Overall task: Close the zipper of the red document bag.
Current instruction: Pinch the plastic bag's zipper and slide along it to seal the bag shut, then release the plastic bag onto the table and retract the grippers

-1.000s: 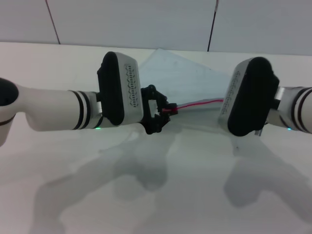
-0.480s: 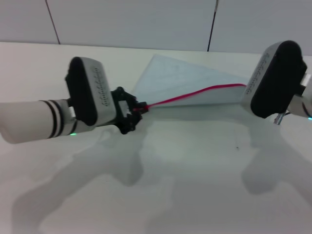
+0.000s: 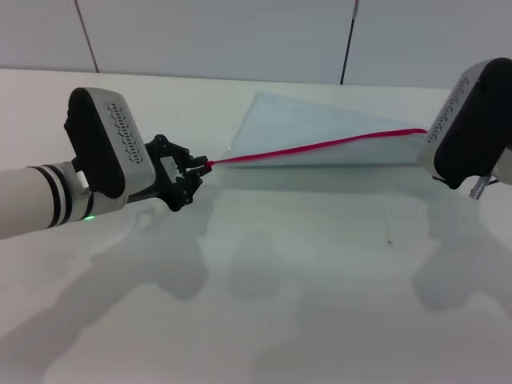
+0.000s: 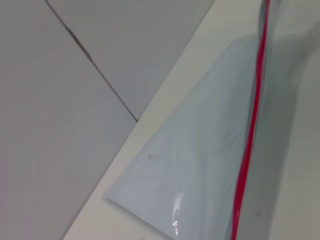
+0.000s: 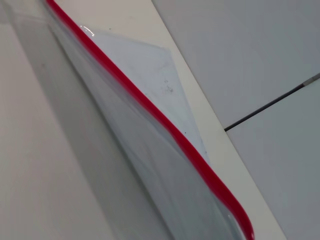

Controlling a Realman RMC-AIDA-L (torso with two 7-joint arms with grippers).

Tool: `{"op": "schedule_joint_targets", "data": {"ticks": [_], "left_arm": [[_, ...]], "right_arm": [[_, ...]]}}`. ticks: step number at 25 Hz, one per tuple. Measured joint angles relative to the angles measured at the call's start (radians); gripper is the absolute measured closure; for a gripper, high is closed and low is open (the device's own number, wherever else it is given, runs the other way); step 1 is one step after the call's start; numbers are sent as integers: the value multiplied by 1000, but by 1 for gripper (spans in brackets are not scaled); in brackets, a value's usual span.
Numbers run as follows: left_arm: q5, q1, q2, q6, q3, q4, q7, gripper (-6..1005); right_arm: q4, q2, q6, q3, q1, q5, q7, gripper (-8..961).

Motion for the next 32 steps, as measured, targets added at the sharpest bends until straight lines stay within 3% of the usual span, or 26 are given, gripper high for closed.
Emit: {"op": "schedule_joint_targets", "data": {"ticks": [19, 26, 28, 32], "left_arm": [[-8, -8, -4, 4, -45, 2, -6, 921], [-38, -3, -5, 6, -54, 2, -2, 803], [-55, -1, -5, 6, -57, 2, 1, 782], [-67, 0, -5, 6, -89, 5, 2, 770]], "right_arm": [[40, 0, -16, 6, 12, 0, -2, 745], [43, 0, -14, 53, -11, 0, 1, 735], [33, 1, -10, 89, -25, 0, 6, 536], [29, 6, -5, 181, -39, 0, 31, 494]]}}
